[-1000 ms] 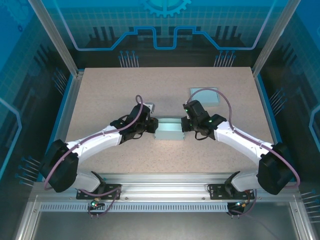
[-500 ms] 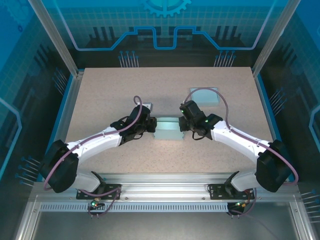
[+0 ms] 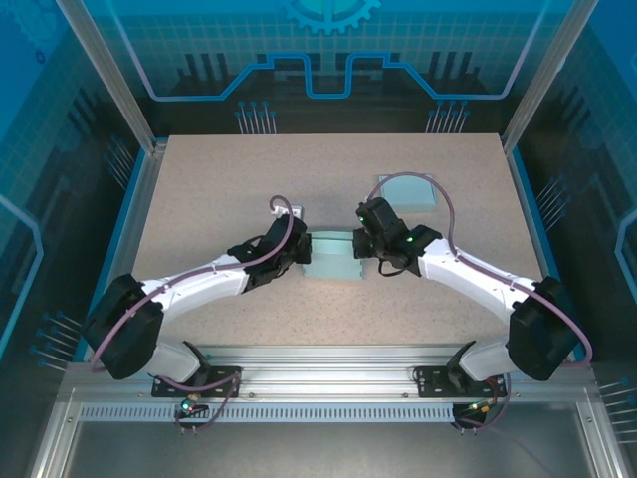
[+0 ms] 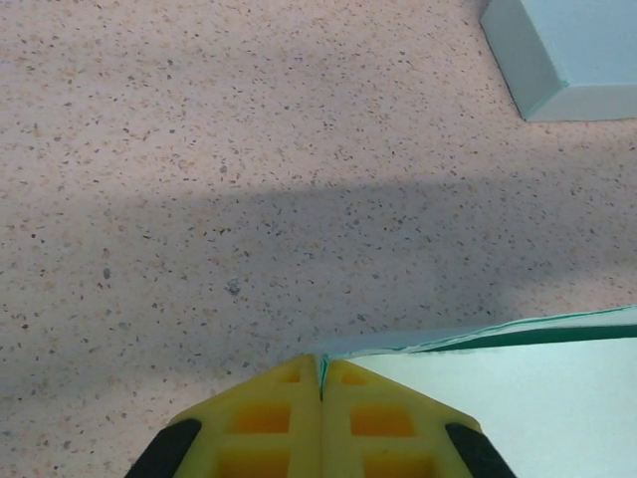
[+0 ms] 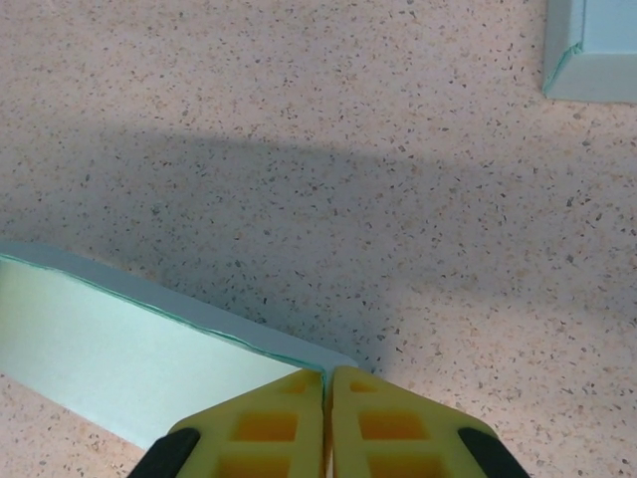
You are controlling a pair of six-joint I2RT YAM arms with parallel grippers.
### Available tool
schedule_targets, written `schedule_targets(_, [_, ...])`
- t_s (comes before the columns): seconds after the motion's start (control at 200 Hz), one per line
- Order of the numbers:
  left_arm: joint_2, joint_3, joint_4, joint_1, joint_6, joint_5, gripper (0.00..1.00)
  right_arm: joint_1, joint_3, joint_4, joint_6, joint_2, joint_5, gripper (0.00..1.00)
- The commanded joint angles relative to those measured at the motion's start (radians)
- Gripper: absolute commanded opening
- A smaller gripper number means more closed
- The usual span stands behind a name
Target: Fold the paper box
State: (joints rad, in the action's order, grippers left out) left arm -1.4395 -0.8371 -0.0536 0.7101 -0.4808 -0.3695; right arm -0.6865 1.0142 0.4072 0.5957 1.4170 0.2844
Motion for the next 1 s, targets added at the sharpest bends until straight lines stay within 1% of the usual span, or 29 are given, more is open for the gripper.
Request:
schedule_targets(0.0, [-0.036, 0.026, 0.041, 0.083, -0.014, 0.075, 0.01, -0.041, 0.02, -0.144, 0.048, 0.036, -0.162, 0.09])
schedule_targets(0.105, [-0.032, 0.029, 0.039, 0.107, -0.025, 0.0, 0.0, -0.043, 0.023, -0.143, 0.041, 0.041, -0.171, 0.11])
schedule_targets(0.23, [-0.003, 0.053, 0.051, 0.112, -0.042, -0.065, 0.0, -0.047, 0.028, -0.085, 0.018, 0.031, -0.125, 0.15])
schedule_targets(0.365, [0.049, 0.068, 0.076, 0.112, -0.028, -0.118, 0.0, -0.047, 0.031, -0.029, -0.035, -0.002, -0.073, 0.14])
schedule_targets(0.465, [0.085, 0.073, 0.111, 0.112, -0.001, -0.142, 0.0, -0.048, 0.033, -0.004, -0.078, -0.028, -0.042, 0.15])
schedule_targets(0.64, [0.113, 0.072, 0.133, 0.112, 0.033, -0.176, 0.0, -0.041, 0.035, 0.041, -0.108, -0.05, 0.017, 0.24])
schedule_targets(0.775, [0.106, 0.078, 0.136, 0.112, 0.038, -0.176, 0.0, -0.015, 0.008, 0.03, -0.119, -0.06, 0.018, 0.26])
schedule_targets(0.91, [0.083, 0.072, 0.121, 0.112, 0.034, -0.182, 0.0, 0.022, -0.014, 0.001, -0.128, -0.067, -0.008, 0.26])
schedule_targets(0.996, [0.062, 0.058, 0.101, 0.112, 0.028, -0.193, 0.0, 0.04, -0.019, -0.006, -0.126, -0.06, -0.026, 0.3])
